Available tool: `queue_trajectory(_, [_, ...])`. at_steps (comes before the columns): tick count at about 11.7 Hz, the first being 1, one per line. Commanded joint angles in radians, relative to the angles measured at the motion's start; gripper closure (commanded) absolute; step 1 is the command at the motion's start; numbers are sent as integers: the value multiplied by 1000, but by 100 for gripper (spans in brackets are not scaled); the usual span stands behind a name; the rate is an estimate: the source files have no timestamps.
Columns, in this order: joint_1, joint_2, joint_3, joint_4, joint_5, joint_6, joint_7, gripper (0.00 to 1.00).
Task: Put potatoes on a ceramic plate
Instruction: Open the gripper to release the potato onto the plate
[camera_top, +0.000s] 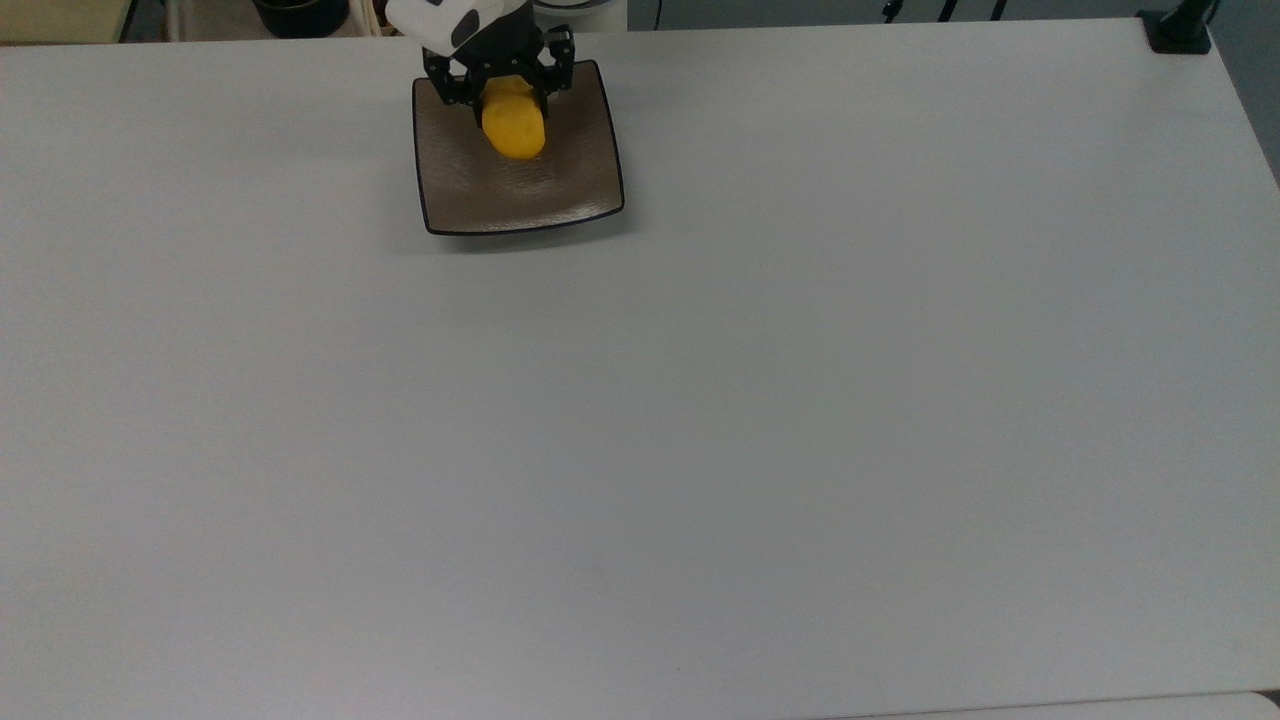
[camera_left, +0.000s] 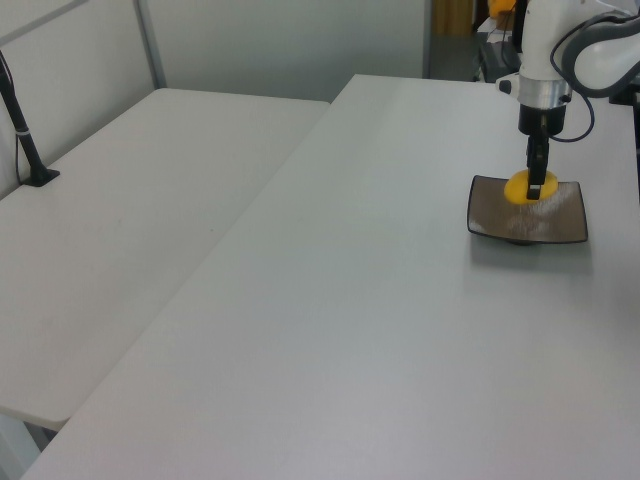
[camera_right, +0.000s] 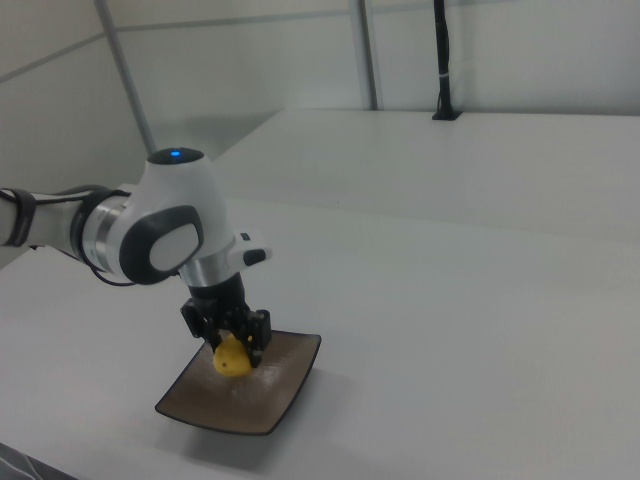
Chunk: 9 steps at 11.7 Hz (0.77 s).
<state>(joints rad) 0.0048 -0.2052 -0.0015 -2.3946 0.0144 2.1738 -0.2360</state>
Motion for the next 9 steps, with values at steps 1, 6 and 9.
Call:
queue_trajectory(1, [-37, 32, 3, -58, -23, 127, -39, 71])
queue_trajectory(6, [-29, 82, 3, -51, -27, 149, -34, 0])
queue_trajectory(9, [-25, 81, 3, 12, -20, 92, 6, 0])
